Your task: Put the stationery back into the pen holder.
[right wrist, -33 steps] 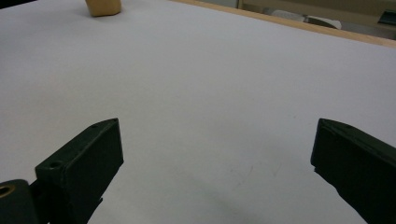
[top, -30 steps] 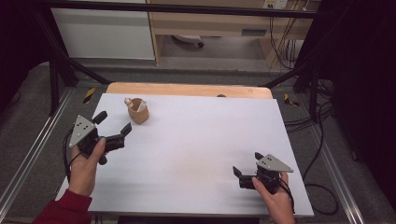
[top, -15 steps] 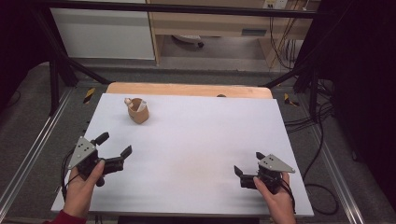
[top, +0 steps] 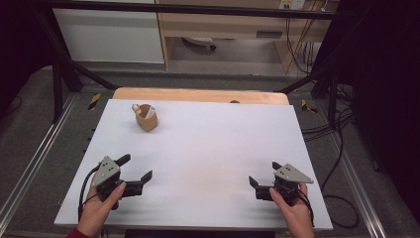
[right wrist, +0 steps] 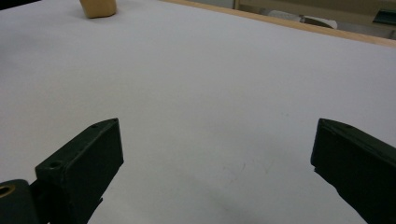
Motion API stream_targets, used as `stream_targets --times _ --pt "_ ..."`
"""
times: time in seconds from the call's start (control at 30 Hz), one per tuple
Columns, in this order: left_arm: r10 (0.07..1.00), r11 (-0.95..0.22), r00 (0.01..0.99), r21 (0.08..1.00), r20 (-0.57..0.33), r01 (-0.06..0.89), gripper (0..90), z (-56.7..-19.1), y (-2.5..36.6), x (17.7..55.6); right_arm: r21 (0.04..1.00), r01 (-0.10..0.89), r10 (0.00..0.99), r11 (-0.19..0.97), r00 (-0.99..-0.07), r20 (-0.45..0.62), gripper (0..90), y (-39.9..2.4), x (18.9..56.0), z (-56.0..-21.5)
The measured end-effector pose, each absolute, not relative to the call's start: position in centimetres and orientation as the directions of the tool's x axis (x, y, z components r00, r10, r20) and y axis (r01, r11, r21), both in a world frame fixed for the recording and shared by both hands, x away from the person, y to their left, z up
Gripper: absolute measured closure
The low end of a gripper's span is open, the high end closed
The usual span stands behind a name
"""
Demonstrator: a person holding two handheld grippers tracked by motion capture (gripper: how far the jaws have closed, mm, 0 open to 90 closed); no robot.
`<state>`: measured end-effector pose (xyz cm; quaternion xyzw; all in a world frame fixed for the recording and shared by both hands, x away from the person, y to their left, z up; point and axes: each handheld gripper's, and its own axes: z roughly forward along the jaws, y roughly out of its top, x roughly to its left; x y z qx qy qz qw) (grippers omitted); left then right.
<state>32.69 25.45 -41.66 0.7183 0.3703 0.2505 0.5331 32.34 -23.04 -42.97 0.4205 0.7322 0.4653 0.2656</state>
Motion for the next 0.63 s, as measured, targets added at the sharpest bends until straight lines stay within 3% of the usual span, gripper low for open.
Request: stream_targets --times 0.43,0.63 --pt "0.824 -0.228 0.561 0.862 -0.076 0.452 5.1 -44.0 24.9 34.1 0.888 0.402 0.858 0.224 -0.514 0.016 2.8 -23.0 32.9 -43.8" --pt "0.818 -0.272 0.572 0.839 -0.056 0.472 5.7 -44.3 24.7 34.0 0.875 0.426 0.859 0.230 -0.512 0.023 2.6 -22.8 33.2 -44.2"
